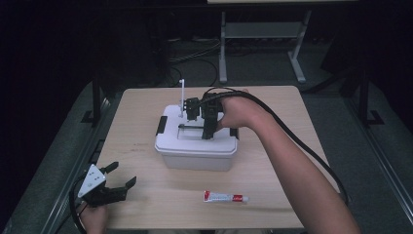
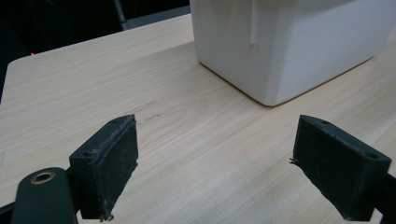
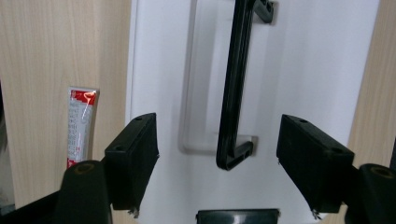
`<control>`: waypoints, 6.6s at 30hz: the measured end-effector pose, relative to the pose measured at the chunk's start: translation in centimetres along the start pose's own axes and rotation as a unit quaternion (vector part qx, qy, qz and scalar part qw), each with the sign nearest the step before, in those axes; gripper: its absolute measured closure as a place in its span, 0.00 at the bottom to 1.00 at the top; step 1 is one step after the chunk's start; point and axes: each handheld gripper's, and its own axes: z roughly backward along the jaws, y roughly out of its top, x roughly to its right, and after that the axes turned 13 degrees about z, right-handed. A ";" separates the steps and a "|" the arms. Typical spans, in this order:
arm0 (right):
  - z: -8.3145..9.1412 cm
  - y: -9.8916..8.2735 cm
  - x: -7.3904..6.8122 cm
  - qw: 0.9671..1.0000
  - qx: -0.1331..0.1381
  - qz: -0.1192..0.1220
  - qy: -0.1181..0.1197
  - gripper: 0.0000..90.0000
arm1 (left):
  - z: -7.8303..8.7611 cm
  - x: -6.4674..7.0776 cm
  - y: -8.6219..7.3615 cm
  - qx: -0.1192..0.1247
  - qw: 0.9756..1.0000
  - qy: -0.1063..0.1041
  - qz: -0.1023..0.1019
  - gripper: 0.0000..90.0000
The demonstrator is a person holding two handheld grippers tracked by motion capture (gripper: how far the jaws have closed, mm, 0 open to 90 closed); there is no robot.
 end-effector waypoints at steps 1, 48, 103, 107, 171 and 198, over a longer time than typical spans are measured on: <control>-0.1 0.1 0.0 1.000 0.000 0.000 0.000 0.33 | 0.0 0.0 0.0 0.001 1.000 0.000 0.001 0.15; -1.9 1.6 2.6 1.000 -0.025 0.000 -0.007 0.90 | 0.1 -0.1 0.0 0.005 1.000 -0.002 0.004 0.15; 1.6 0.3 2.5 1.000 0.009 -0.021 -0.008 0.93 | 0.1 0.0 0.0 0.005 1.000 -0.002 -0.003 0.15; 2.1 0.0 2.4 1.000 0.007 -0.022 -0.009 0.93 | 0.1 0.1 0.0 0.004 1.000 -0.002 -0.003 0.15; 6.8 -12.0 -2.4 0.995 -0.007 -0.095 -0.025 0.93 | -0.1 0.4 -0.1 -0.001 1.000 0.001 -0.015 0.15; 6.5 -17.2 -4.8 0.990 0.000 -0.140 -0.026 0.93 | -0.1 0.5 -0.1 -0.002 1.000 0.002 -0.016 0.15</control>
